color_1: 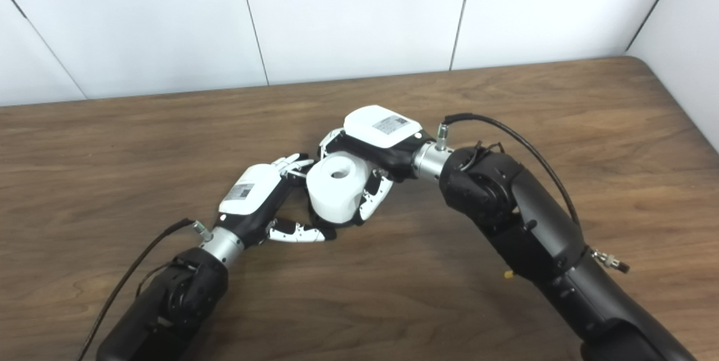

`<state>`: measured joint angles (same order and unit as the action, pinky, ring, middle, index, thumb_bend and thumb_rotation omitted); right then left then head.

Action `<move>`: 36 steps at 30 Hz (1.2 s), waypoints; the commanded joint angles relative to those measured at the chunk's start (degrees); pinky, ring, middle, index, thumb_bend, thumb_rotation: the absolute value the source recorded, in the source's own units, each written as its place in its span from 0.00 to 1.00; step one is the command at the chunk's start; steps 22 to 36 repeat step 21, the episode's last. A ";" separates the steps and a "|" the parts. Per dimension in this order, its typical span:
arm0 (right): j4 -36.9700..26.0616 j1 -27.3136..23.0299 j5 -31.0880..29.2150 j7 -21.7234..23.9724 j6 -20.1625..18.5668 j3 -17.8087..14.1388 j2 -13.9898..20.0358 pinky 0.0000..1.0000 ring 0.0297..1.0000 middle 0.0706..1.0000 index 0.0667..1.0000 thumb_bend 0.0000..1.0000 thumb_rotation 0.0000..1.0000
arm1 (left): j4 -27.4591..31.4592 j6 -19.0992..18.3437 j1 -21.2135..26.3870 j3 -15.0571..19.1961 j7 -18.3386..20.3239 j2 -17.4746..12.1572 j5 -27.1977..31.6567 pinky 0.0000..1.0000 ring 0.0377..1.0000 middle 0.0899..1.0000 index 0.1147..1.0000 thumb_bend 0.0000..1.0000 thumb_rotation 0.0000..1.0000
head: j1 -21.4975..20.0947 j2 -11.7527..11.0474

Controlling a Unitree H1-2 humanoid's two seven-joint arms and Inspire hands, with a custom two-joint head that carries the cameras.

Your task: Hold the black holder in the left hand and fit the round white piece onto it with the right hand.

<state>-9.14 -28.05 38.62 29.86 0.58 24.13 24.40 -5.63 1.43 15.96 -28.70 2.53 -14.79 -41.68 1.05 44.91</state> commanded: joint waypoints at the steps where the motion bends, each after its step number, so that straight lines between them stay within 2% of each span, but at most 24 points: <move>1: -0.49 0.00 0.64 -0.11 0.54 -0.42 0.40 0.57 0.70 0.76 0.93 0.83 0.15 | -3.07 -2.26 -2.14 -0.72 4.50 -1.59 -0.82 0.91 0.94 0.85 0.42 0.52 0.05 | 0.02 0.08; 12: -0.94 0.46 -0.13 -1.65 0.64 -1.43 0.13 0.58 0.70 0.77 0.96 0.82 0.14 | -3.35 -3.04 -1.82 -1.17 4.47 -1.13 -1.84 0.92 0.94 0.86 0.42 0.52 0.05 | 0.20 0.18; 21: -1.51 -0.18 -1.68 -3.27 0.59 -4.13 -0.72 0.58 0.71 0.78 0.96 0.82 0.15 | -4.05 -2.39 -1.58 -1.10 4.03 -1.40 -1.61 0.91 0.94 0.86 0.42 0.52 0.05 | 0.44 0.15; 36: -1.51 -0.18 -1.68 -3.27 0.59 -4.13 -0.72 0.58 0.71 0.78 0.96 0.82 0.15 | -4.05 -2.39 -1.58 -1.10 4.03 -1.40 -1.61 0.91 0.94 0.86 0.42 0.52 0.05 | 0.44 0.15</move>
